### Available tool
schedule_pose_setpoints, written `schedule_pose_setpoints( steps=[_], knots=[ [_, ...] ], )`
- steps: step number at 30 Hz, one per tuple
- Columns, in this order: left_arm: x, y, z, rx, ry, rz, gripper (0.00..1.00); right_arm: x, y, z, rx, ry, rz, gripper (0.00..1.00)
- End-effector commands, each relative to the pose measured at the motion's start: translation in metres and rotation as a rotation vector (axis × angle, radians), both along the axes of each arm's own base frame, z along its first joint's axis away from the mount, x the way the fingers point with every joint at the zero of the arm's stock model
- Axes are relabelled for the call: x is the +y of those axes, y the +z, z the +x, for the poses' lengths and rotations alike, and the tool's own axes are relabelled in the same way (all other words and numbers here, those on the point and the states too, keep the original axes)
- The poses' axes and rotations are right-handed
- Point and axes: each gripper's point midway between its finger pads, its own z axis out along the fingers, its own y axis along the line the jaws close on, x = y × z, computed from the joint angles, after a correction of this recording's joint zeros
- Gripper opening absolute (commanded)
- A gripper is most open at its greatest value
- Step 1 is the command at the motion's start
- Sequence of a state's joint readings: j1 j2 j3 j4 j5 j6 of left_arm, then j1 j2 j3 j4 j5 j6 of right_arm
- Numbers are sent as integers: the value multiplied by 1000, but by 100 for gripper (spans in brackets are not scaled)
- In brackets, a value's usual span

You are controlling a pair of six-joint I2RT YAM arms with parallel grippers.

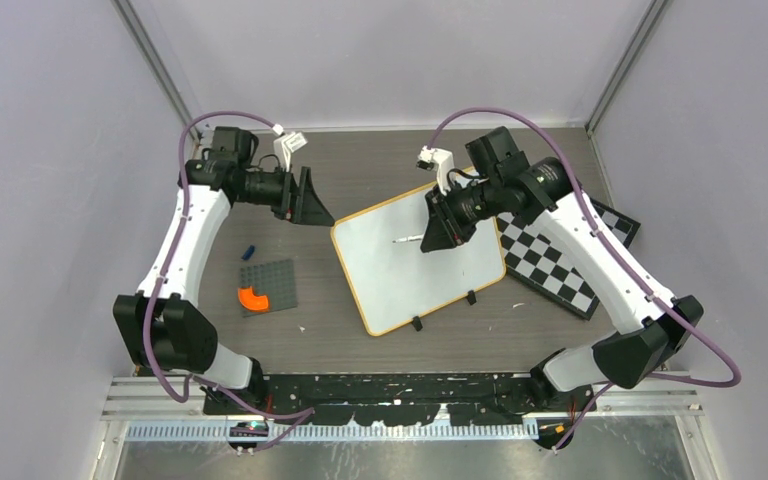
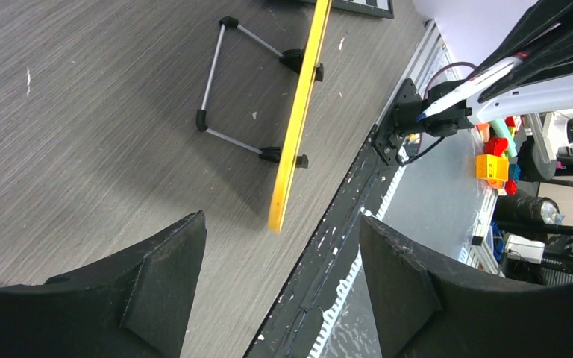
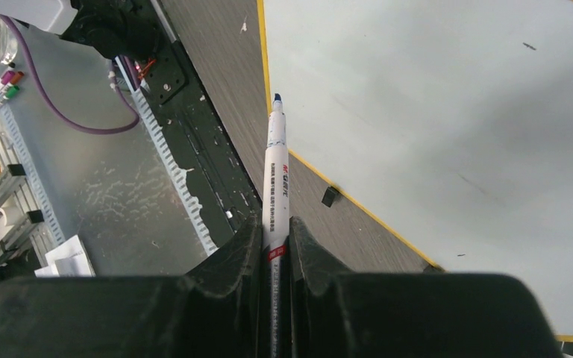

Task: Write a sentence on the whiteboard
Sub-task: Hold the whiteboard on the whiteboard stand.

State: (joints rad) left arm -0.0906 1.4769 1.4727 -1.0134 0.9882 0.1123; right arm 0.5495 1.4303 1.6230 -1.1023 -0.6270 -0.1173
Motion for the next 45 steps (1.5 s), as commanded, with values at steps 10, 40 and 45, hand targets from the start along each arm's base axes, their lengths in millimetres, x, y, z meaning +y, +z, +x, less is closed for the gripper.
schedule_pose_setpoints(
  steps=[10, 40, 45],
  knots=[
    [-13, 10, 1, -22, -59, -66, 68, 7, 5, -22, -83, 98, 9, 0],
    [-37, -12, 5, 26, -159, -14, 26, 62, 17, 28, -266, 31, -18, 0],
    [-35, -12, 3, 9, -161, 1, 24, 69, 16, 30, -261, 27, -2, 0]
  ],
)
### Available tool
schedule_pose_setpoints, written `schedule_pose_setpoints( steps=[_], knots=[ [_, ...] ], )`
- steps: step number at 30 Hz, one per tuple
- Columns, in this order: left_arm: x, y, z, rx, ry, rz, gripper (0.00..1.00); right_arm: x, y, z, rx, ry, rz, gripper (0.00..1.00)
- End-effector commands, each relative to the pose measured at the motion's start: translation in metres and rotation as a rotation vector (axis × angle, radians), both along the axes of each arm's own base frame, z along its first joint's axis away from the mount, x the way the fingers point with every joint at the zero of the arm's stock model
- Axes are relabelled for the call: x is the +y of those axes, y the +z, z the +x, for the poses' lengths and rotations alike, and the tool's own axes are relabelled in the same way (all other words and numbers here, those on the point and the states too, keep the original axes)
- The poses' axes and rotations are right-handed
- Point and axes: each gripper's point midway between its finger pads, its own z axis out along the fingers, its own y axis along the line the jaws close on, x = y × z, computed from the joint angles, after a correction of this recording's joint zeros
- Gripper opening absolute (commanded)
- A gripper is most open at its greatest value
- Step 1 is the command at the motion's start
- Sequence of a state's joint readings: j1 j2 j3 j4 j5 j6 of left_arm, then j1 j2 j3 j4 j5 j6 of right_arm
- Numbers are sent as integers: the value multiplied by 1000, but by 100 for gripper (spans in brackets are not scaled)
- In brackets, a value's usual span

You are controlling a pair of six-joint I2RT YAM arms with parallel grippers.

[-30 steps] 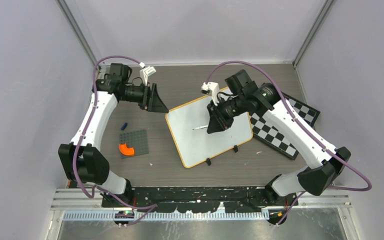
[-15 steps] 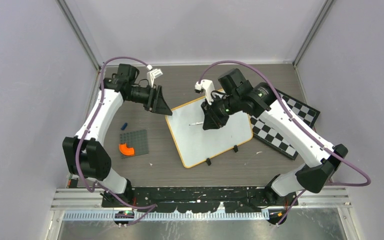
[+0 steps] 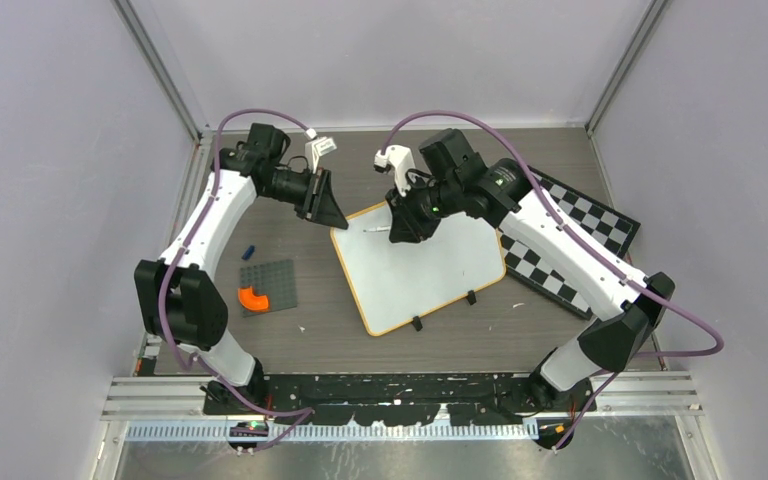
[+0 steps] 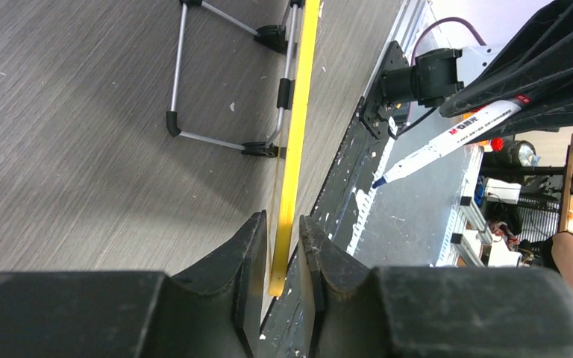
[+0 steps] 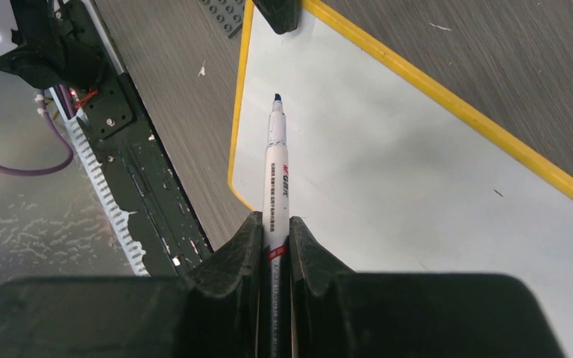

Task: Write a sentence on the whiteboard
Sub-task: Hold the whiteboard on the whiteboard stand, then write a sentence on the whiteboard.

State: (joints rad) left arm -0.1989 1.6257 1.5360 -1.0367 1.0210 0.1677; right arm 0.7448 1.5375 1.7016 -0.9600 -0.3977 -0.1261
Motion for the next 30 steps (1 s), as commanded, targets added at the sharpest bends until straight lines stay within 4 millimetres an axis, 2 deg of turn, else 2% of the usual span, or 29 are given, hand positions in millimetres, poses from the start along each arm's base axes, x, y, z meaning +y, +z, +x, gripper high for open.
schedule_pose_setpoints(
  steps=[1, 12, 19, 30],
  knots=[
    [2, 11, 1, -58, -11, 5, 24, 16, 19, 8, -55, -9, 74, 0],
    [1, 7, 0, -51, -23, -1, 9, 24, 8, -3, -37, 36, 67, 0],
    [1, 6, -1, -48, -24, 0, 0, 28, 3, -2, -47, 28, 63, 0],
    [2, 5, -2, -48, -20, 7, 0, 35, -3, 5, -94, -10, 20, 0]
  ],
)
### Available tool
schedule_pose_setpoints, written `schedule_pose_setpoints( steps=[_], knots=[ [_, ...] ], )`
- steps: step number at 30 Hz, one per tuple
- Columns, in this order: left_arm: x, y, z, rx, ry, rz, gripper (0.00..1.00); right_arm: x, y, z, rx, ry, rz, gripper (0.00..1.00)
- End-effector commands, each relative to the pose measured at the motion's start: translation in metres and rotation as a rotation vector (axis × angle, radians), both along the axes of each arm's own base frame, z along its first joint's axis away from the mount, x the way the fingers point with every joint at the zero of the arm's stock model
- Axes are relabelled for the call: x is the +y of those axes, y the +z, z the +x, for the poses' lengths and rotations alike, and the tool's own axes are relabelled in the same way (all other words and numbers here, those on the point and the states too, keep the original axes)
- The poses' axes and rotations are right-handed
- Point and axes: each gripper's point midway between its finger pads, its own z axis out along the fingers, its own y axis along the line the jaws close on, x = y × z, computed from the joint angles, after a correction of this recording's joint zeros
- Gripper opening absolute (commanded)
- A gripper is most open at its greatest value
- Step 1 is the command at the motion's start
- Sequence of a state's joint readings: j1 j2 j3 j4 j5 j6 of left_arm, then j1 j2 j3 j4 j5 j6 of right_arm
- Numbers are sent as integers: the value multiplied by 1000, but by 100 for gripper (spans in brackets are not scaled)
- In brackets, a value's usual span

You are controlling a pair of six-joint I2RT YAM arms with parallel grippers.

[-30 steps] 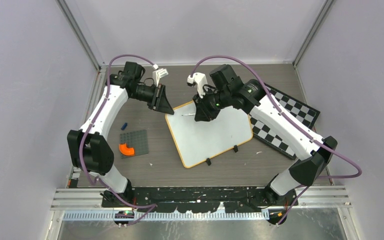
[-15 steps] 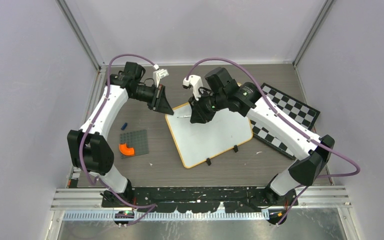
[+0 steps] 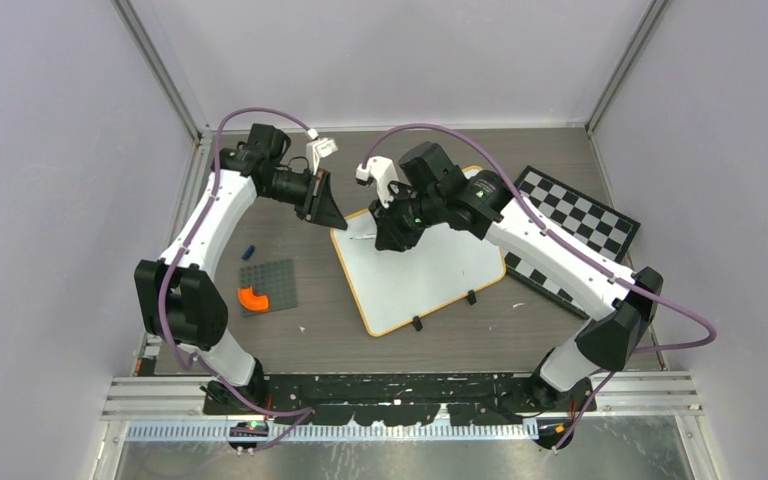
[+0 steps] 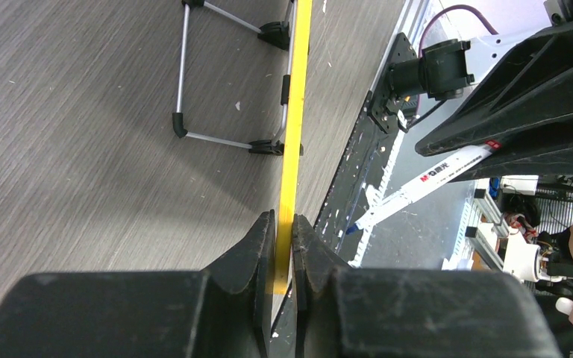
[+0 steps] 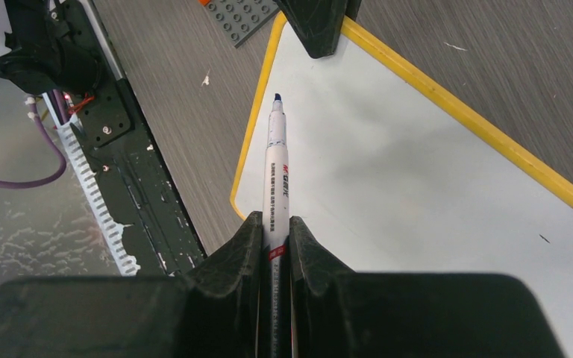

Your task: Write a sentence on the whiteboard

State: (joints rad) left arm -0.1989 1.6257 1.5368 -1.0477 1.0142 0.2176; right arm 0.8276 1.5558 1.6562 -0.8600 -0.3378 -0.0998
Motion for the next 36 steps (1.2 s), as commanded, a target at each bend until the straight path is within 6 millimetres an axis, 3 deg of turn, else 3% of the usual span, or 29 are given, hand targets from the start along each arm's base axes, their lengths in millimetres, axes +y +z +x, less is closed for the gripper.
schedule_pose_setpoints(
  steps=[1, 19, 36],
  knots=[
    [0, 8, -3, -12, 0, -6, 0, 8, 8, 13, -63, -42, 15, 0],
    [-3, 11, -7, -20, -11, -1, 0, 28, 4, 20, -53, -62, 2, 0],
    [-2, 10, -7, -24, -7, 11, 0, -2, -10, 43, -122, -175, -107, 0]
  ],
)
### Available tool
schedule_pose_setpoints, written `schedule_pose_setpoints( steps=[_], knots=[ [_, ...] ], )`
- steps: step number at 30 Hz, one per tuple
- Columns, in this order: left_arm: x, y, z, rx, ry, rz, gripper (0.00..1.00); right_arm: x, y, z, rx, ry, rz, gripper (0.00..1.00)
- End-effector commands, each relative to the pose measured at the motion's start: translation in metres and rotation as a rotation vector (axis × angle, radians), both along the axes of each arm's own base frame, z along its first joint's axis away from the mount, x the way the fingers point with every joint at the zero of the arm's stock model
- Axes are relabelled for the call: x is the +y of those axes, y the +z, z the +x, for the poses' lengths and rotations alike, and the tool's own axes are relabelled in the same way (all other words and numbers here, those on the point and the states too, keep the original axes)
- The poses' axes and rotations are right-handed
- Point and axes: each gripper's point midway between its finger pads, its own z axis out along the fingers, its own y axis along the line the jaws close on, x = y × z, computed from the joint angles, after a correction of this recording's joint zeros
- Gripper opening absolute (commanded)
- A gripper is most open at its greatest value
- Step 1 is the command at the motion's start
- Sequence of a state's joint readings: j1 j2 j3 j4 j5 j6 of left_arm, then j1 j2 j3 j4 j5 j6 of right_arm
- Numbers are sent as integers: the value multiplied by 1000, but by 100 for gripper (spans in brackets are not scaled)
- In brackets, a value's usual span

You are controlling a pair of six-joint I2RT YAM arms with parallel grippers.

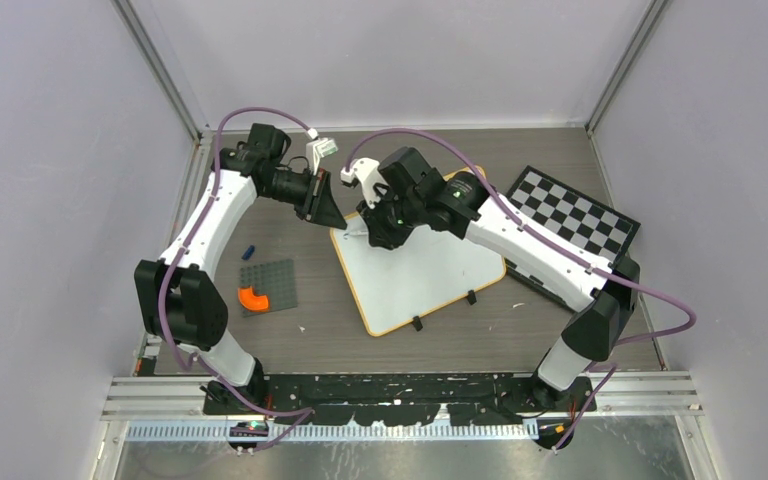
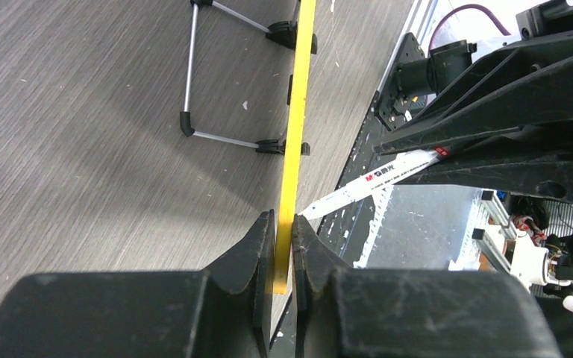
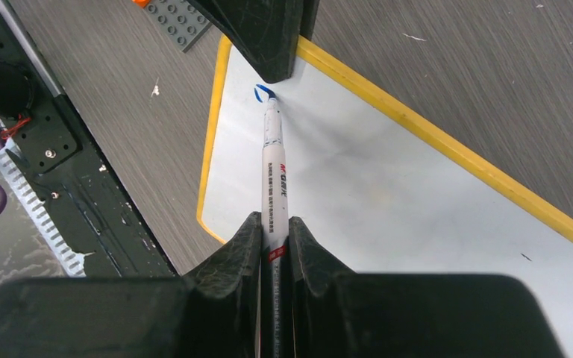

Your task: Write a sentence on the whiteboard

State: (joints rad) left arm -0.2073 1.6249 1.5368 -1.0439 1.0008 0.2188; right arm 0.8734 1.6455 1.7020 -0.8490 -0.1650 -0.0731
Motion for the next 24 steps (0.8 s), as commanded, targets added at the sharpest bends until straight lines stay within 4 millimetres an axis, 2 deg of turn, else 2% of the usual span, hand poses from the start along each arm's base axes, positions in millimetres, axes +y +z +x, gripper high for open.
schedule_pose_setpoints(
  steps=[1, 10, 14, 17, 24],
  knots=[
    [-1, 12, -7, -16, -5, 0, 0, -17, 13, 22, -78, -85, -8, 0],
    [-1, 10, -6, -13, -4, 2, 0, -34, 17, 28, -86, -123, -20, 0],
    [-1, 10, -5, -12, -2, 4, 0, -33, 21, 27, -85, -113, -12, 0],
    [-2, 12, -5, -14, -5, 3, 0, -29, 30, 20, -74, -75, 20, 0],
    [-2, 12, -7, -20, -7, 2, 0, -12, 45, -14, -56, 64, 75, 0]
  ],
)
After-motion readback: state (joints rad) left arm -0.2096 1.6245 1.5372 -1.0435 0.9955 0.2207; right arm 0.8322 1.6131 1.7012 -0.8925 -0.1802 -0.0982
